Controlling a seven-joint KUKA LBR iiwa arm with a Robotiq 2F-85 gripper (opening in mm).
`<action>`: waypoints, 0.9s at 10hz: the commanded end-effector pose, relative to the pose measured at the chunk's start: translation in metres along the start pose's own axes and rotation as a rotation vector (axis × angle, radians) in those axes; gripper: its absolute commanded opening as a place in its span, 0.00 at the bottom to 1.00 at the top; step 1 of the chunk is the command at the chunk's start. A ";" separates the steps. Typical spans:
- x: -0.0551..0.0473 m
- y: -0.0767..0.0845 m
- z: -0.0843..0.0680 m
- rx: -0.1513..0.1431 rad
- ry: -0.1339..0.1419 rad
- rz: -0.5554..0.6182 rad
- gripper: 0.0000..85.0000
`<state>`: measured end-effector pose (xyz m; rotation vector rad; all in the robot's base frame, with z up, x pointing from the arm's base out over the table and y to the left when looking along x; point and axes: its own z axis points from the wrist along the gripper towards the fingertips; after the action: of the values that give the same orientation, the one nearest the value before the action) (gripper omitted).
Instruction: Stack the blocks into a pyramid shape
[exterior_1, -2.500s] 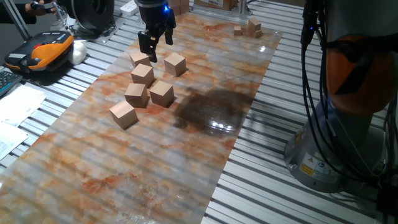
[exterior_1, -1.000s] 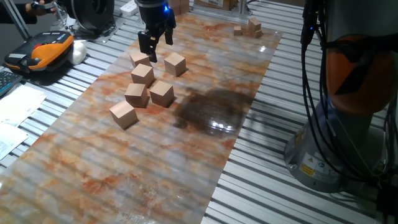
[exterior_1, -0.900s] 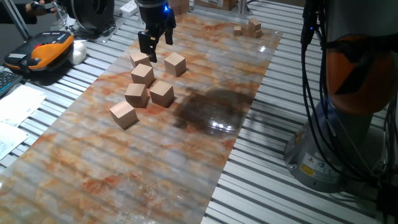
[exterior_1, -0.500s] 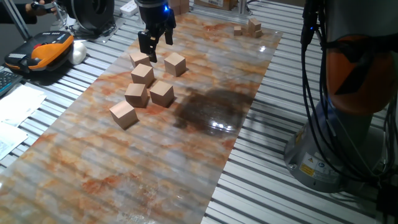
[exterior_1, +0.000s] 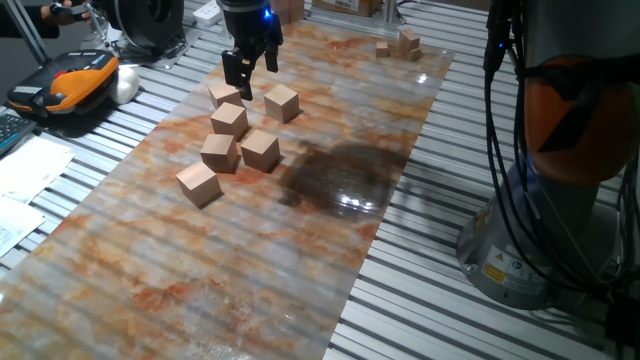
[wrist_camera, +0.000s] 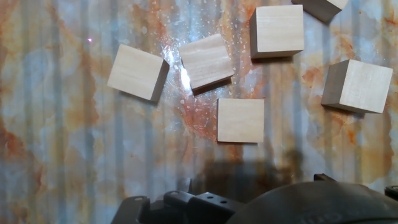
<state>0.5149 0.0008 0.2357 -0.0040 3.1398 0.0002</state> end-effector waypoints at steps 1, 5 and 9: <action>0.000 0.000 0.000 0.006 0.080 0.132 0.00; 0.000 0.000 -0.002 0.006 0.080 0.132 0.00; 0.000 0.000 -0.002 0.005 0.081 0.133 0.00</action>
<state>0.5147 0.0007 0.2381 0.2107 3.2139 -0.0084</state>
